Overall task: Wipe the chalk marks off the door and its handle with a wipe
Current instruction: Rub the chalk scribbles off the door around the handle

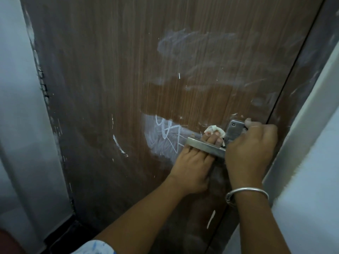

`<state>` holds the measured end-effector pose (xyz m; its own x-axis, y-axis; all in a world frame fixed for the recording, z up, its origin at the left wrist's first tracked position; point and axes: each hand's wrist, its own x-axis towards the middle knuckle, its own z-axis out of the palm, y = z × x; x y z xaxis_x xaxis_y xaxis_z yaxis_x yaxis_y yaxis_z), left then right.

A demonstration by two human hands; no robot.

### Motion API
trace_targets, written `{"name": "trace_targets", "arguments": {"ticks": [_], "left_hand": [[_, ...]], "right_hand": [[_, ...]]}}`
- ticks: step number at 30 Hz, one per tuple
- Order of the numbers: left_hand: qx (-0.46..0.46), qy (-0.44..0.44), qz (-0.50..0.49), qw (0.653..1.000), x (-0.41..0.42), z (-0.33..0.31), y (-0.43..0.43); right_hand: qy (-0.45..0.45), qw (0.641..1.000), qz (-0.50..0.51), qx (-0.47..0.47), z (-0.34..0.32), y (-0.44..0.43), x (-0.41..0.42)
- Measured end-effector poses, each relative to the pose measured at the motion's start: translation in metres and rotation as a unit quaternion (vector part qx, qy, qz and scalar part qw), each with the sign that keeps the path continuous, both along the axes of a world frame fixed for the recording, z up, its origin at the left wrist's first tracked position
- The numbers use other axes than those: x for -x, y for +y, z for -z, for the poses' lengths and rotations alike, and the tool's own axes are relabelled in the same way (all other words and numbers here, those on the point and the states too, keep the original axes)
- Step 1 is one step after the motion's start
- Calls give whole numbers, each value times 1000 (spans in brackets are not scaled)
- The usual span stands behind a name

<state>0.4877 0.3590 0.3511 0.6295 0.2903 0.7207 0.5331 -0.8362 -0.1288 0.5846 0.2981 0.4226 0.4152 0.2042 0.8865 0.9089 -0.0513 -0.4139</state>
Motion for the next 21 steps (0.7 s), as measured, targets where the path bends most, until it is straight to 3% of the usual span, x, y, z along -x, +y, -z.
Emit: {"name": "trace_targets", "arguments": {"ticks": [8, 13, 21], "left_hand": [[-18, -31, -72, 997, -10, -8, -6], [-25, -2, -116, 993, -1, -9, -1], [19, -43, -134, 990, 7, -6, 2]], "right_hand": [[-21, 999, 45, -14, 7, 0, 2], [-38, 999, 11, 26, 10, 0, 0], [-36, 998, -2, 57, 10, -1, 4]]}}
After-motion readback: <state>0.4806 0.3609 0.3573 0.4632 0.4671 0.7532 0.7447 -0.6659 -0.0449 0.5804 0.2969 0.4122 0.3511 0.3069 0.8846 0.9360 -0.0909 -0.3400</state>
